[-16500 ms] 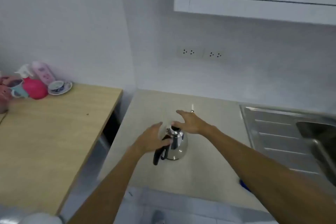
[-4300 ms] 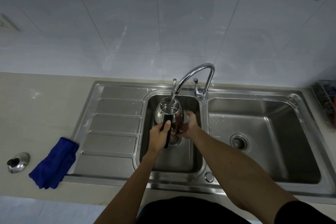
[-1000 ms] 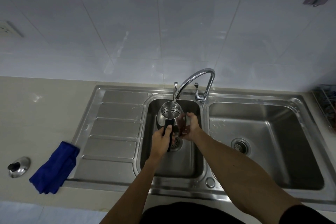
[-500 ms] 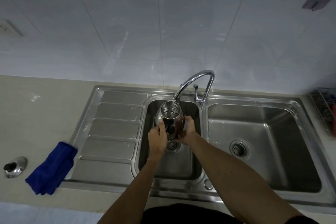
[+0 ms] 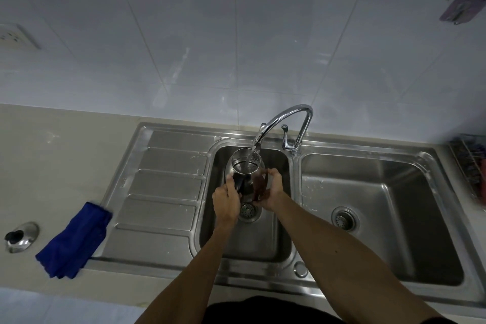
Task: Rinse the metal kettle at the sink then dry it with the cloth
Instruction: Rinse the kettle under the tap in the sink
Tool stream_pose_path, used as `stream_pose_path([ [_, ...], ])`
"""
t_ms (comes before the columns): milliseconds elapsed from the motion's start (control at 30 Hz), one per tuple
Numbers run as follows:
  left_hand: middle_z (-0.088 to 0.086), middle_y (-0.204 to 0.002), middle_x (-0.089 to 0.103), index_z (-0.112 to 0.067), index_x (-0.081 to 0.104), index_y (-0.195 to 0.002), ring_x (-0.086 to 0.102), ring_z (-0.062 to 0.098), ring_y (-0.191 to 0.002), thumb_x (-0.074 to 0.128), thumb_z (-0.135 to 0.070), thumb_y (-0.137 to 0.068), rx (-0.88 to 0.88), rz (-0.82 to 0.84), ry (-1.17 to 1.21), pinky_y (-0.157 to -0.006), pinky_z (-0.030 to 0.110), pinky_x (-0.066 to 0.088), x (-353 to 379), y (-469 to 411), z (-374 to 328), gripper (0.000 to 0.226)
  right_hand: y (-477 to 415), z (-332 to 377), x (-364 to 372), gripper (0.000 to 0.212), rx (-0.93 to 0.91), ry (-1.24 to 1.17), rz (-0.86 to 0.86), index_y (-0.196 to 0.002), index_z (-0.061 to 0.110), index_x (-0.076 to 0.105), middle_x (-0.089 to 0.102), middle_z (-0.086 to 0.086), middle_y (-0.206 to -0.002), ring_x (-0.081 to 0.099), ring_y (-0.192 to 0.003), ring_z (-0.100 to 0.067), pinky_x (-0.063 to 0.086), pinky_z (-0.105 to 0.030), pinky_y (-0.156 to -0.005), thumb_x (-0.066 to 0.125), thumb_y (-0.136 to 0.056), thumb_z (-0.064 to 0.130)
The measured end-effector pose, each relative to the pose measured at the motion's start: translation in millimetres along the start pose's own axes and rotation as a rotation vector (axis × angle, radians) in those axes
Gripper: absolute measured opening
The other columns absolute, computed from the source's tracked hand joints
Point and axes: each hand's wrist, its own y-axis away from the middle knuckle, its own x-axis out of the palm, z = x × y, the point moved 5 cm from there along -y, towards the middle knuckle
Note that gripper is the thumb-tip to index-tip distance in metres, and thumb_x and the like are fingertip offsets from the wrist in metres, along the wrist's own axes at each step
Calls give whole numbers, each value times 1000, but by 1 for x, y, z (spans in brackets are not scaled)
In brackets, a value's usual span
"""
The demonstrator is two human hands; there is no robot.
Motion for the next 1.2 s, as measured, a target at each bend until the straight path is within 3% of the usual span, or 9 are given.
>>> stream_pose_path([
  [167,0,-51,56,-20,54,-55,54,17,-48,37,-43,-105,23,9,-34,-56,30,43,-1,-2,-2,57,7,2,3,68,6,0,8,-132,11,61,65,-18,-114,54,-123,-36,40,-53,-110,51,-79,53],
  [333,-2,-50,53,-21,51,-54,50,16,-48,37,-54,-98,5,25,4,-55,30,41,-1,-3,-5,57,4,4,6,72,15,-18,72,-141,10,54,64,-16,-107,51,-130,-34,37,-52,-113,50,-82,51],
  [500,-2,-49,53,-22,51,-52,50,17,-48,39,-57,-96,9,10,25,-55,32,42,-2,-3,-7,57,0,7,7,70,-10,7,172,-143,4,50,65,-15,-100,54,-111,-32,37,-51,-113,47,-90,50],
  [633,-3,-48,51,-20,51,-54,47,18,-46,38,-65,-90,29,-22,69,-53,32,40,-1,2,-10,59,2,8,4,50,-54,68,130,-111,8,64,62,-12,-96,57,-99,-28,49,-44,-95,48,-93,51],
  [733,-6,-46,52,-23,51,-52,49,18,-46,39,-63,-91,47,-51,56,-54,33,43,0,4,-13,58,3,10,1,51,-74,74,105,-112,6,61,61,-12,-95,57,-91,-26,52,-37,-73,50,-93,52],
  [867,-6,-43,51,-24,49,-46,51,18,-46,39,-55,-97,61,-90,5,-57,39,48,2,3,-17,60,0,13,-2,52,-100,63,86,-119,6,60,59,-14,-103,56,-93,-26,51,-38,-76,49,-95,51],
  [967,-7,-44,53,-24,52,-47,53,16,-47,40,-53,-97,59,-81,9,-58,39,49,4,4,-18,59,-3,15,-3,44,-119,65,72,-108,10,64,60,-13,-102,55,-95,-26,48,-39,-82,49,-94,48],
  [1100,-6,-44,54,-23,53,-51,53,15,-47,38,-62,-92,41,-55,36,-57,33,45,4,4,-15,59,-1,18,-2,32,-113,72,49,-84,20,68,61,-9,-91,53,-82,-23,44,-34,-71,49,-92,44],
  [1200,-6,-44,53,-20,53,-53,50,13,-44,37,-66,-88,24,-38,68,-55,29,41,4,4,-16,60,-1,20,-3,31,-87,98,27,-90,21,66,60,-11,-94,52,-83,-24,45,-31,-66,50,-91,48],
])
